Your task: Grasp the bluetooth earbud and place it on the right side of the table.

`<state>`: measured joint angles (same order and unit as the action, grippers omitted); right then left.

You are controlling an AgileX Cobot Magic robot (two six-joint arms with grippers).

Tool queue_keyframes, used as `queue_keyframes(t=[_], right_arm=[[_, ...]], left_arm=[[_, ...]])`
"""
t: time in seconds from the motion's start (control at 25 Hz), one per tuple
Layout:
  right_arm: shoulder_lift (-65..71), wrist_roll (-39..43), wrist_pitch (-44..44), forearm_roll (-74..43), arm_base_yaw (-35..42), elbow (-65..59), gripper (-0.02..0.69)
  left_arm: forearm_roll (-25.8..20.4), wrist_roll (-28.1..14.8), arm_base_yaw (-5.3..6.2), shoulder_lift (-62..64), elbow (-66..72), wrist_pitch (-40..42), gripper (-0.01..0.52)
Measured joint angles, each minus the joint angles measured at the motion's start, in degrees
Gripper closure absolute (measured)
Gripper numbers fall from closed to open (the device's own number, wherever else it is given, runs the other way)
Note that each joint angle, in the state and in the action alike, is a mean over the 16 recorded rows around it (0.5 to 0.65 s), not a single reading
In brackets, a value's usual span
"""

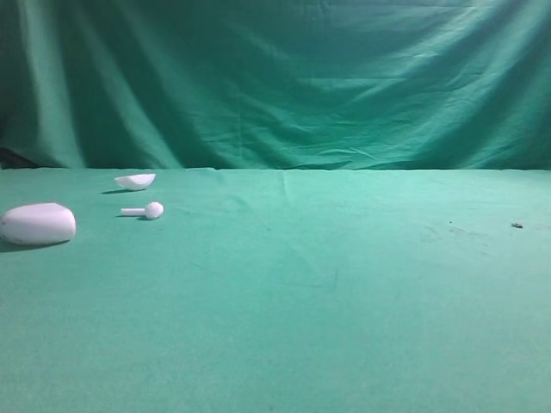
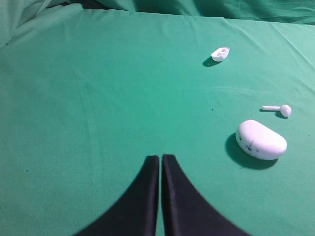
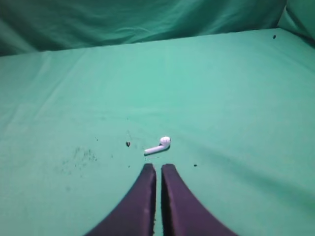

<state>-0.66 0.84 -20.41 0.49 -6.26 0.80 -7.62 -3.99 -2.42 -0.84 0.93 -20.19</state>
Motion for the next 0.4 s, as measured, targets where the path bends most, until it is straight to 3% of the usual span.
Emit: queue_keyframes(t=[0.4], right_arm=[[0.0,0.3,-0.6,0.0,0.2,-2.4,0.665]], left_arm=[[0.0,0.0,0.00,0.0,0.0,0.0,0.514]])
